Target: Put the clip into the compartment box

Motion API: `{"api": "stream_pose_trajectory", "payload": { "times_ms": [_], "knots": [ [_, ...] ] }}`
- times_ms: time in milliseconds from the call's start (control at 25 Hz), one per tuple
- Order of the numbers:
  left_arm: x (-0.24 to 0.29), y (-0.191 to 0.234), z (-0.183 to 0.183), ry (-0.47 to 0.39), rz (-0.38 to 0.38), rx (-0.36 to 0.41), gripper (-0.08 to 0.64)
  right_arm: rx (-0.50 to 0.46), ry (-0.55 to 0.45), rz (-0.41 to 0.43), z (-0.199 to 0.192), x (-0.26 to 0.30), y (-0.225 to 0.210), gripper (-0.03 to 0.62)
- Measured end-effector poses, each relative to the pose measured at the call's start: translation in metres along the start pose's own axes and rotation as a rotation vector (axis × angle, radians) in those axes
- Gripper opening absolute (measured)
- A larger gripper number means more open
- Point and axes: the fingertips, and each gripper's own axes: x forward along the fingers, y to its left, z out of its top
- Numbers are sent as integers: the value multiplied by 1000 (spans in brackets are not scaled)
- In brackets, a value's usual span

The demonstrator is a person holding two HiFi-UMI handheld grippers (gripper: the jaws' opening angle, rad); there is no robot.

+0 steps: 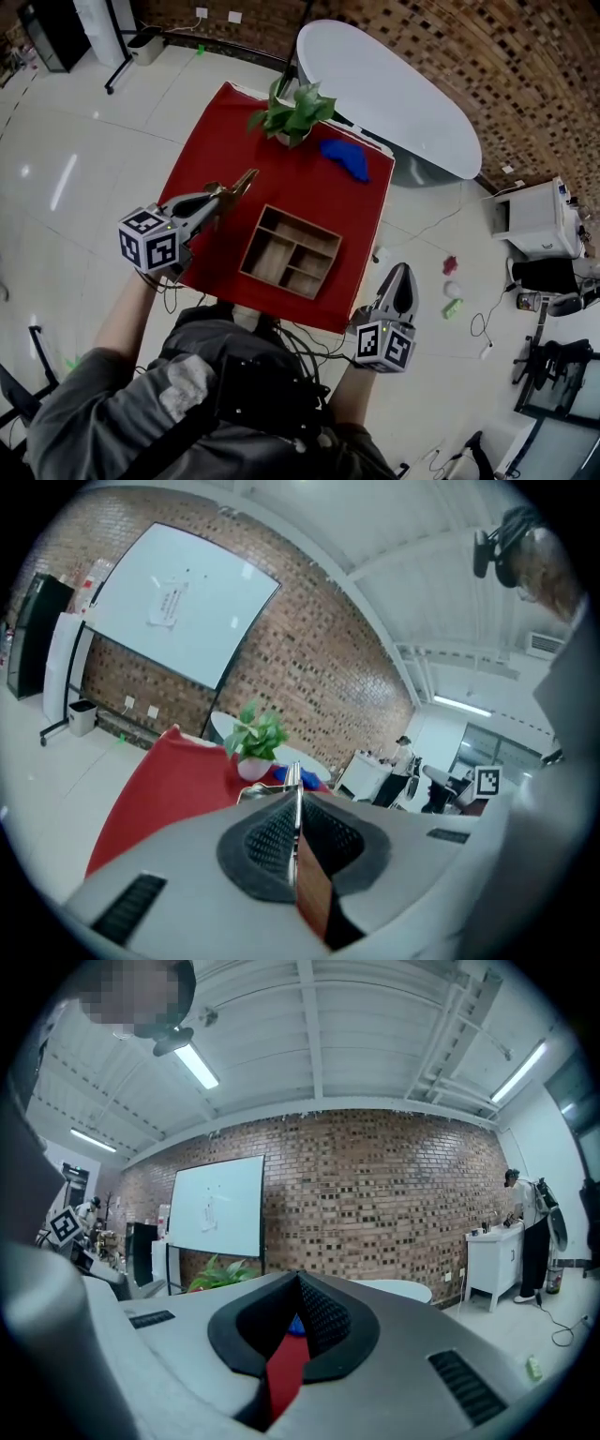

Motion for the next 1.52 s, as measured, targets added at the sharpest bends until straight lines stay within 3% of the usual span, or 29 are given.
{"api": "stream_pose_trajectory", "payload": {
  "times_ms": [280, 440, 760, 960, 1520],
  "knots": [
    [-25, -91, 77, -229, -110, 92, 37, -16, -26, 43, 18, -7, -7, 20],
    [-34, -135, 93, -289, -161, 116, 37, -15, -47, 63, 28, -13, -15, 20],
    [-38, -185, 87, -309, -219, 120, 37, -20, -61, 87, 33, -24, -32, 20],
    [-42, -205, 82, -305, -221, 169, 37, -18, -69, 105, 37, -28, -35, 20],
    [-29, -210, 59, -307, -224, 213, 37, -11, -64, 98, 36, -39, -42, 20]
  ]
}}
